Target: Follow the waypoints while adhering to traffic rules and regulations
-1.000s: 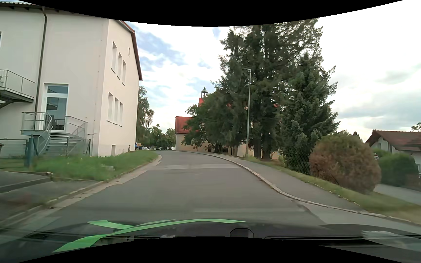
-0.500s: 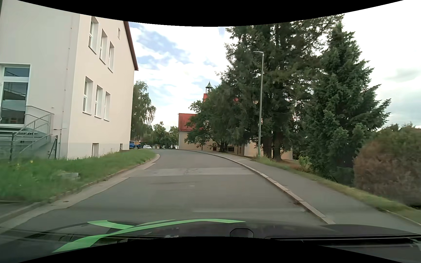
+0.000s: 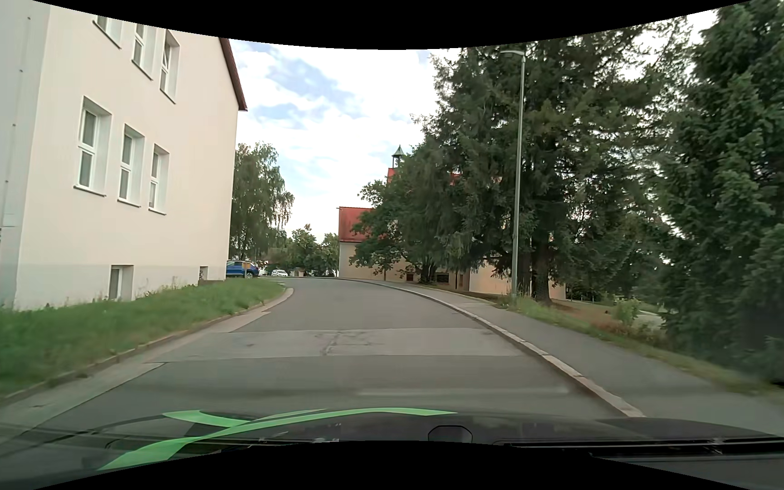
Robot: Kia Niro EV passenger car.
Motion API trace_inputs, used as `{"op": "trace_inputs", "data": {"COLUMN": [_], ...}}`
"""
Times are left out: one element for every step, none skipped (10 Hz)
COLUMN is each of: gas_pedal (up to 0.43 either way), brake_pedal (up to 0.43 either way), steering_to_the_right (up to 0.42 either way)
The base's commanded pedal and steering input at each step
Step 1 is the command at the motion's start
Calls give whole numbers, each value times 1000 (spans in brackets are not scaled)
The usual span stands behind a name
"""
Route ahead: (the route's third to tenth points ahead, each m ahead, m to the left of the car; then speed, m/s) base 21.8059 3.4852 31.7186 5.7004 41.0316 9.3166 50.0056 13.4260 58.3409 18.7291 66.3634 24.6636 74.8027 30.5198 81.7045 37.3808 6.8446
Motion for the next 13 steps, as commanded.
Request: {"op": "trace_inputs", "data": {"gas_pedal": [138, 138, 138, 138, 138, 138, 130, 130, 130, 130, 130, 130, 130], "brake_pedal": [0, 0, 0, 0, 0, 0, 0, 0, 0, 0, 0, 0, 0], "steering_to_the_right": [-33, -34, -34, -35, -37, -38, -39, -39, -39, -39, -39, -39, -41]}}
